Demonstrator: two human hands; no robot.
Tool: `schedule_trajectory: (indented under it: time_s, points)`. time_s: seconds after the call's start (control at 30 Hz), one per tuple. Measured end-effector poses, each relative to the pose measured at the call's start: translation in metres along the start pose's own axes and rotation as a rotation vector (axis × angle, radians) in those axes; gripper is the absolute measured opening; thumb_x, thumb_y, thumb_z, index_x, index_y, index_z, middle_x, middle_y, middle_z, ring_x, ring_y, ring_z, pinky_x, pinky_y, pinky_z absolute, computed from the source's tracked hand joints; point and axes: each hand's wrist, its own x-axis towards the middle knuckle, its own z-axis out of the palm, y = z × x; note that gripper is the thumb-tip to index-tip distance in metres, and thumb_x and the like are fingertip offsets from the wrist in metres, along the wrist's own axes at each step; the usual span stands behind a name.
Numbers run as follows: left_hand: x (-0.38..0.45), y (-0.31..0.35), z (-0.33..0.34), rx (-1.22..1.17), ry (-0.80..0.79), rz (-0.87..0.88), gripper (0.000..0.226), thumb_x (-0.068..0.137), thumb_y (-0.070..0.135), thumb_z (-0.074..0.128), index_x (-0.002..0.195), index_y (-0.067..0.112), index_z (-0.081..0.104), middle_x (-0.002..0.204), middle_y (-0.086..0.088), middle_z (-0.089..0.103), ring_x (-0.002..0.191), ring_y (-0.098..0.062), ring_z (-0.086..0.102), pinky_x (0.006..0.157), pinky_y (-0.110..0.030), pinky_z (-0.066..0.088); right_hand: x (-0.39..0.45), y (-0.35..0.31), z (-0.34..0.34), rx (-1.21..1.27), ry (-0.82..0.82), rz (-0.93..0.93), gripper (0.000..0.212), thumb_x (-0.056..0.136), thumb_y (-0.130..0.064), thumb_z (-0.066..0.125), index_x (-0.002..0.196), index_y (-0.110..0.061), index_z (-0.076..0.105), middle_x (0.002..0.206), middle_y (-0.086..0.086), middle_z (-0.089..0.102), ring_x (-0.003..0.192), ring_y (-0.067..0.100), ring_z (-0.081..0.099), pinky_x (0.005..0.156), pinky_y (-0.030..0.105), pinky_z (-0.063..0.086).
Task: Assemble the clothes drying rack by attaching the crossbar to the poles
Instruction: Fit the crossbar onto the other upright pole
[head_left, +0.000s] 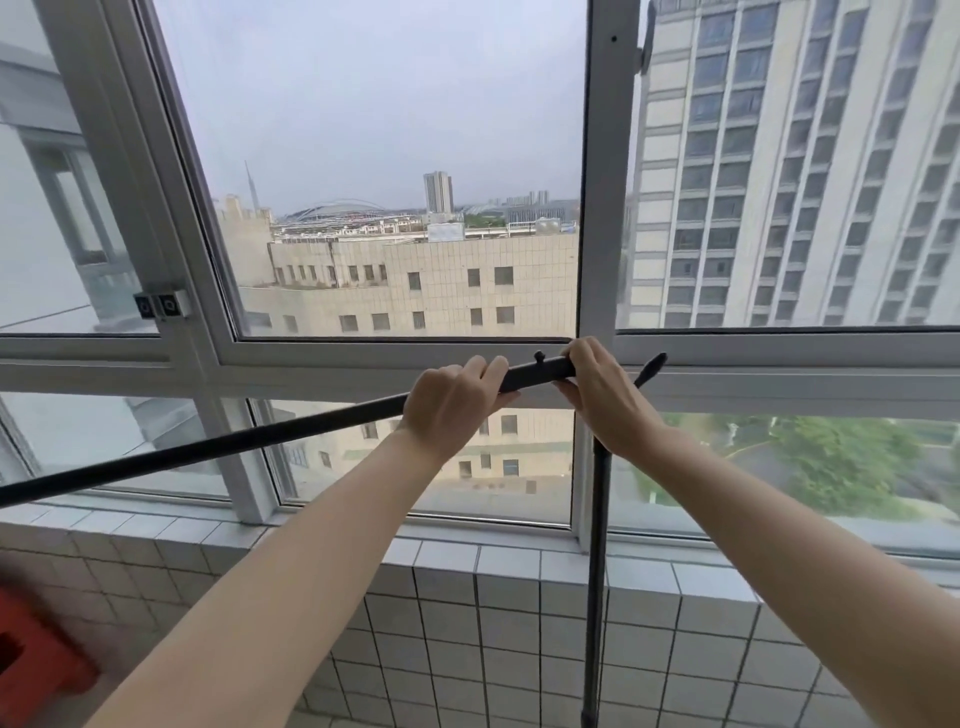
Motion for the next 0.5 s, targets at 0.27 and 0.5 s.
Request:
schedule_trajectory:
  time_s: [0.27,0.5]
  points:
    - [-0.004,-0.007,0.002,-0.089,-0.050,-0.034,0.029,0.084,0.037,0.067,0.079,0.009,0.060,0.057,-0.003,0.059,0.040,-0.022,0.056,0.036,-0.023,0.038,0.006,-0.002,0.007,-0.050,-0.022,0.042,0.019,0.090,-0.020,0.061,0.090,-0.010,0.045,0.088,0.007,0.056,0.066,0.021,0.055,0.056,0.042,0.055]
    - [-0.019,-0.021,-0.009,-0.152,-0.146,-0.061,0.026,0.082,0.030,0.070,0.093,0.009,0.061,0.073,-0.005,0.067,0.068,-0.025,0.061,0.060,-0.035,0.049,0.009,-0.016,0.000,-0.247,-0.101,0.063,0.035,0.081,-0.005,0.055,0.112,-0.012,0.041,0.101,0.014,0.061,0.079,0.031,0.061,0.056,0.047,0.056]
